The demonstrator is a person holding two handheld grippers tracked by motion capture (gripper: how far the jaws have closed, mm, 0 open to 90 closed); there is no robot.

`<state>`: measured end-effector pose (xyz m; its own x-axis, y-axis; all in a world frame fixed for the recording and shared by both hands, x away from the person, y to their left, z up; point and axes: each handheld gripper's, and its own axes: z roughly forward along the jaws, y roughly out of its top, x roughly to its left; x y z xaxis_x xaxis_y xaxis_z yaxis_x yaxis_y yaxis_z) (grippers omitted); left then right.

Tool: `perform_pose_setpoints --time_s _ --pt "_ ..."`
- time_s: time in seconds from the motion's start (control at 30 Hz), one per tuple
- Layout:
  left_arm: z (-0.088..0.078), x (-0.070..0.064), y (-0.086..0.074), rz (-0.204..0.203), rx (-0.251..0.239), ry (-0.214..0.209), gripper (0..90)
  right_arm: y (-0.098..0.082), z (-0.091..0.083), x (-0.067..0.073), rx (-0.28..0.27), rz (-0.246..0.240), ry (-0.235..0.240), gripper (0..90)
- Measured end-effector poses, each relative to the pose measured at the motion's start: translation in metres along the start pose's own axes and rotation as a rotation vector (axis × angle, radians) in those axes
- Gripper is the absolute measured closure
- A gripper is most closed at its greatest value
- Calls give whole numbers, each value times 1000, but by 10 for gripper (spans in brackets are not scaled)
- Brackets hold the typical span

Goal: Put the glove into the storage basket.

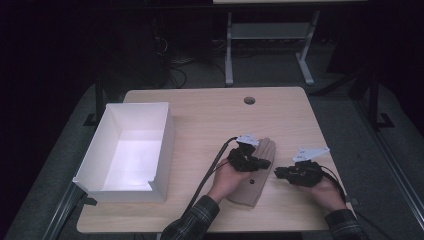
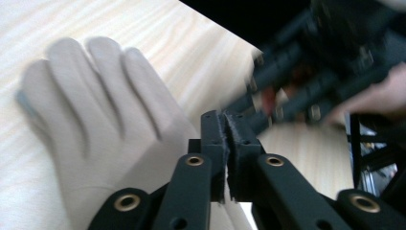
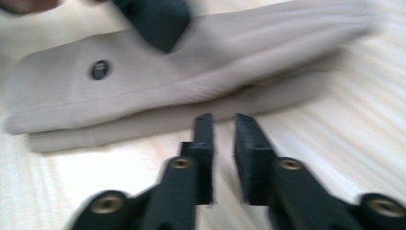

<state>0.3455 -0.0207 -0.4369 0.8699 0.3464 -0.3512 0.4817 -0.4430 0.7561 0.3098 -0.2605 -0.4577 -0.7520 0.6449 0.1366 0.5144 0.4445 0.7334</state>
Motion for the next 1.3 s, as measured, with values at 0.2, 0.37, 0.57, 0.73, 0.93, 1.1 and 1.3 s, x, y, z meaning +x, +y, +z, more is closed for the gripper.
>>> perform_pose_setpoints --time_s 0.2,0.37,0.57,0.73,0.93,1.1,1.3 --pt "14 -9 -14 14 45 6 879 -8 -8 -13 -55 37 -152 396" --pt "21 -12 -23 19 81 22 887 -10 0 -16 -40 63 -210 262" --pt "12 -10 -32 42 117 56 893 -14 10 -19 -8 87 -258 169" --pt "-3 -5 -40 47 135 76 894 -16 13 -20 -4 83 -292 146" --pt "-28 2 -51 46 144 109 894 -16 15 -20 -7 78 -305 131" --pt "-42 7 -55 57 165 135 894 -16 15 -22 -4 78 -302 111" --pt "-54 5 -55 96 195 148 885 -15 16 -24 6 108 -259 112"
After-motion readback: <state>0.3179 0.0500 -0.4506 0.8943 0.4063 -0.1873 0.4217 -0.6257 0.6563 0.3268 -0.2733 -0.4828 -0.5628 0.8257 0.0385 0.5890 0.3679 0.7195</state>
